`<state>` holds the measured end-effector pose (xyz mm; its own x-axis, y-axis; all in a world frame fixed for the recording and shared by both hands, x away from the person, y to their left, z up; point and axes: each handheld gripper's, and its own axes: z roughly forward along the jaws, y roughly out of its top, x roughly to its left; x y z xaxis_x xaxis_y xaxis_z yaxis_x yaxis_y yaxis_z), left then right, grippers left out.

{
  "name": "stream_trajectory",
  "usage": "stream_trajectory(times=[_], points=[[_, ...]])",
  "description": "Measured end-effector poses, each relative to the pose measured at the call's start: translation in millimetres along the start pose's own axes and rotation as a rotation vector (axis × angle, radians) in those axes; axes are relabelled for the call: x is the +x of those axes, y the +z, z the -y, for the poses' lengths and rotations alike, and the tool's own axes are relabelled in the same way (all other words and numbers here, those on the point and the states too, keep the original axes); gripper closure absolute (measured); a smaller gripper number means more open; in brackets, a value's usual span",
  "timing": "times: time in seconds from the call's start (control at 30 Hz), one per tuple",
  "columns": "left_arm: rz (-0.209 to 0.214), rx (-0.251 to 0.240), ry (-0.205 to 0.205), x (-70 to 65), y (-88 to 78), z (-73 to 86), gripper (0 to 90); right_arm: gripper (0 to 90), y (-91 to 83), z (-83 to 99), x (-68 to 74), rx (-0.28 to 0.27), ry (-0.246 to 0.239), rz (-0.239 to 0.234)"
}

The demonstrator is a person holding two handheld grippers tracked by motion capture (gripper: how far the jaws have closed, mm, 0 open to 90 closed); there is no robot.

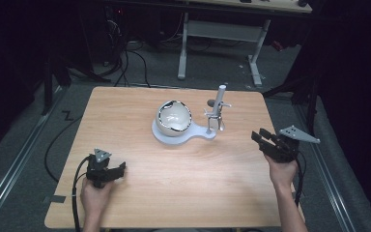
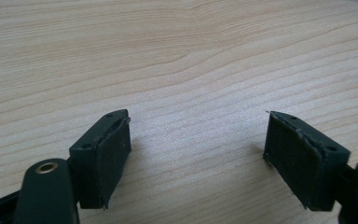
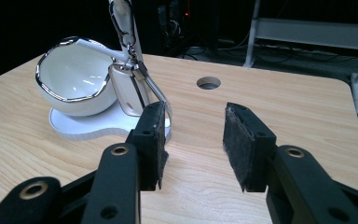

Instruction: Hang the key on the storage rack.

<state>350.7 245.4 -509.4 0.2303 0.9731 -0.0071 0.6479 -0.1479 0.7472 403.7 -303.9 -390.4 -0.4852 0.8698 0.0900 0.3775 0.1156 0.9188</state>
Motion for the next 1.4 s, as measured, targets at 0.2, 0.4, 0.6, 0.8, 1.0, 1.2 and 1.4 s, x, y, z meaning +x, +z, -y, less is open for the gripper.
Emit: stream_trajectory(times=[0.2, 0.4, 0.6, 0.8, 1.0, 1.2, 1.4], points=[[0.000, 0.000, 0.000, 0.0, 0.0, 0.0, 23.1, 59.1, -2.6, 4.6, -1.3, 0.004, 0.001, 0.001], [0.000, 0.000, 0.000, 0.0, 0.0, 0.0, 23.1, 59.3, -3.9, 10.7, -2.4, 0.014, 0.010, 0.003], [0.000, 0.000, 0.000, 0.0, 0.0, 0.0, 23.1, 59.4, -5.4, 16.2, -3.3, 0.016, 0.018, 0.004], [0.000, 0.000, 0.000, 0.0, 0.0, 0.0, 23.1, 59.5, -6.0, 21.4, -3.9, 0.017, 0.026, 0.004], [0.000, 0.000, 0.000, -0.1, 0.0, 0.0, 23.1, 59.6, -7.6, 26.3, -4.6, 0.021, 0.030, 0.009], [0.000, 0.000, 0.000, -0.1, 0.0, 0.0, 23.1, 59.7, -8.4, 34.2, -6.7, 0.029, 0.042, 0.015], [0.000, 0.000, 0.000, -0.1, 0.0, 0.0, 23.1, 59.7, -9.0, 40.6, -8.6, 0.040, 0.051, 0.023]])
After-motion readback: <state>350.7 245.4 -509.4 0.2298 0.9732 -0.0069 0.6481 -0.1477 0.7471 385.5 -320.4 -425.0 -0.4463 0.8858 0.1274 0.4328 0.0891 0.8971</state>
